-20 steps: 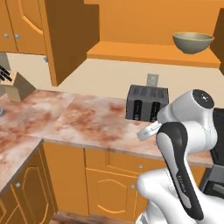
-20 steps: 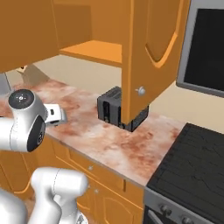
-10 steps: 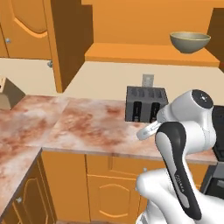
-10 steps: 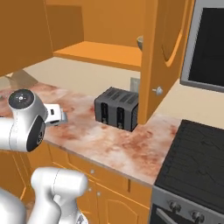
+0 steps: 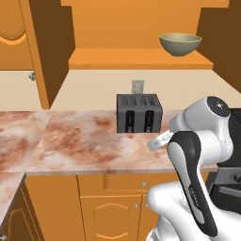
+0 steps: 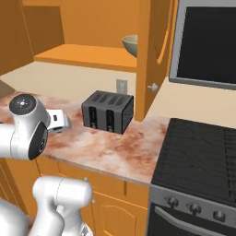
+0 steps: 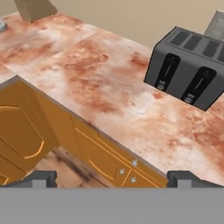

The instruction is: Move the bowls from the cabinet to the plates on the dining table.

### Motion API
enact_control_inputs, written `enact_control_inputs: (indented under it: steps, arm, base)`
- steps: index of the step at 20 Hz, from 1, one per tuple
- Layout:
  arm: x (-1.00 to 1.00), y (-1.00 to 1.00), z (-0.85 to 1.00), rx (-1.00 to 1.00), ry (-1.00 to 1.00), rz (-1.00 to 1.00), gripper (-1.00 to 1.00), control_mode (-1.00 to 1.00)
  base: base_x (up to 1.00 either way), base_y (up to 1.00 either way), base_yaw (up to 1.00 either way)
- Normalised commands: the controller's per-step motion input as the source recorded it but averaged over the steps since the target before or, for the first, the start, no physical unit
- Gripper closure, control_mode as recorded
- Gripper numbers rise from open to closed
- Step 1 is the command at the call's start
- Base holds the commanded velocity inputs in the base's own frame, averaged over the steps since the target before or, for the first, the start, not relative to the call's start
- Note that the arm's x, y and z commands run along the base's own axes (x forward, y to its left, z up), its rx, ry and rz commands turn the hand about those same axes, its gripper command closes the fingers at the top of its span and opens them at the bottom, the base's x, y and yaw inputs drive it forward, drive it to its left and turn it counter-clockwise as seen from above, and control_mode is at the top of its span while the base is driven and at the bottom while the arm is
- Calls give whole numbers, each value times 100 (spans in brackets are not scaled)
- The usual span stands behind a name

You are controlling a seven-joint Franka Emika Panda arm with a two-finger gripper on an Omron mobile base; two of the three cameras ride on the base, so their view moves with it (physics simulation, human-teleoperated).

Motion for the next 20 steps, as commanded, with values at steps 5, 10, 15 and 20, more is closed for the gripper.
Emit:
enact_control_inputs:
  steps: [5, 10, 15, 20]
  arm:
    - [0, 0, 0, 0, 0, 0, -100, 100]
    - [0, 0, 0, 0, 0, 0, -100, 100]
    - [0, 0, 0, 0, 0, 0, -100, 100]
    - [0, 0, 0, 0, 0, 0, -100, 100]
  base:
    - [10, 0, -20]
    - [41, 0, -12]
    - [34, 0, -10]
    - [2, 0, -7]
